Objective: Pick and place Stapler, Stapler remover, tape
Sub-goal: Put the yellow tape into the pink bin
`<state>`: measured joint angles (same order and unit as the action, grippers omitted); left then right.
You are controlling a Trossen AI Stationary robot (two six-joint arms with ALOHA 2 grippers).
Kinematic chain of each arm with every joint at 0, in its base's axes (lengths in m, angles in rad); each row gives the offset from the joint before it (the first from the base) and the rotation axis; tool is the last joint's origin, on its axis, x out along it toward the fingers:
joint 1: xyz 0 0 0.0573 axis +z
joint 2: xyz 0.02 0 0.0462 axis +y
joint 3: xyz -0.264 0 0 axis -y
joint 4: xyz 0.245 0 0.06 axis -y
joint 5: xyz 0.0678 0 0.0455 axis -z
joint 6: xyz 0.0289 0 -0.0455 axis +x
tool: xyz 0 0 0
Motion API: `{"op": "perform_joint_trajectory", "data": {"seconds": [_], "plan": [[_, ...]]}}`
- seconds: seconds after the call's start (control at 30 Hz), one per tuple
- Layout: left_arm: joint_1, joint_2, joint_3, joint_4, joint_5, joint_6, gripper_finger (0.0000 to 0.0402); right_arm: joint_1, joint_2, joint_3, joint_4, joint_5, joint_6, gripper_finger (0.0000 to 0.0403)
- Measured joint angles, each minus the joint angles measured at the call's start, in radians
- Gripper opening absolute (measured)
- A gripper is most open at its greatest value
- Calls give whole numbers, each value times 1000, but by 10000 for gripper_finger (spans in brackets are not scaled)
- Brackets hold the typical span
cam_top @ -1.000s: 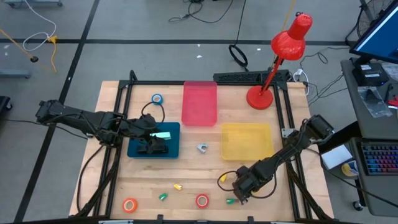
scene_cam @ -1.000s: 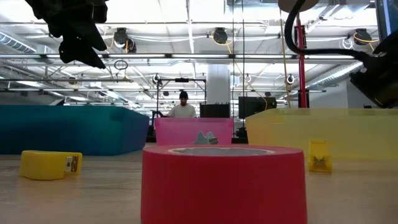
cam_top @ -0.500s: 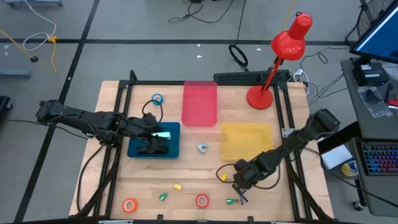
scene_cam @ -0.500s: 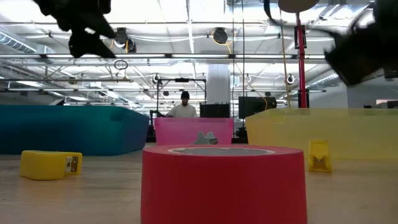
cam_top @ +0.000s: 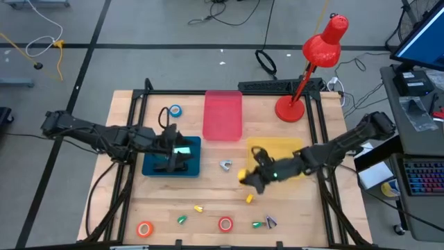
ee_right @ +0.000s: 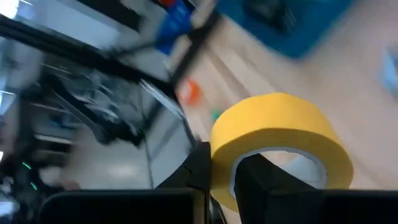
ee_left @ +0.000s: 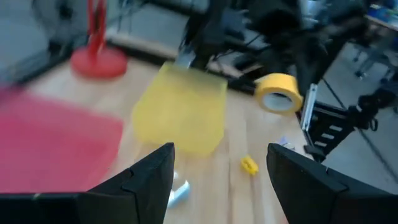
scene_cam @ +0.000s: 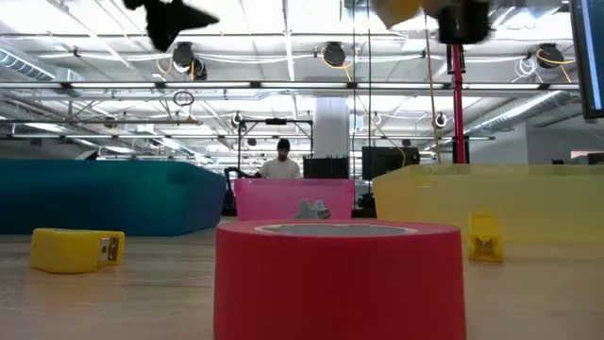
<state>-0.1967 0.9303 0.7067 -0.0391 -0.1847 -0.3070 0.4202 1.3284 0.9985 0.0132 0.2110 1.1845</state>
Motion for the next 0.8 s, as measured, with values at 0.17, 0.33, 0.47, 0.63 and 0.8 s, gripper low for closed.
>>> {"op": "perform_joint_trajectory", "data": {"seconds": [0.17,0.33,0.47,0.63,0.8], "plan": [[-30,105,0,202,-1,243,255,-108,23,3,217,-76,-122,31],[-42,215,0,397,-66,420,255,-196,57,2,290,-173,-148,31],[-40,278,0,532,-121,493,255,-254,65,-1,302,-263,-149,31],[-39,329,0,608,-141,527,255,-322,78,1,396,-339,-129,31],[-38,361,0,627,-187,558,255,-361,120,5,541,-426,-63,31]]}}
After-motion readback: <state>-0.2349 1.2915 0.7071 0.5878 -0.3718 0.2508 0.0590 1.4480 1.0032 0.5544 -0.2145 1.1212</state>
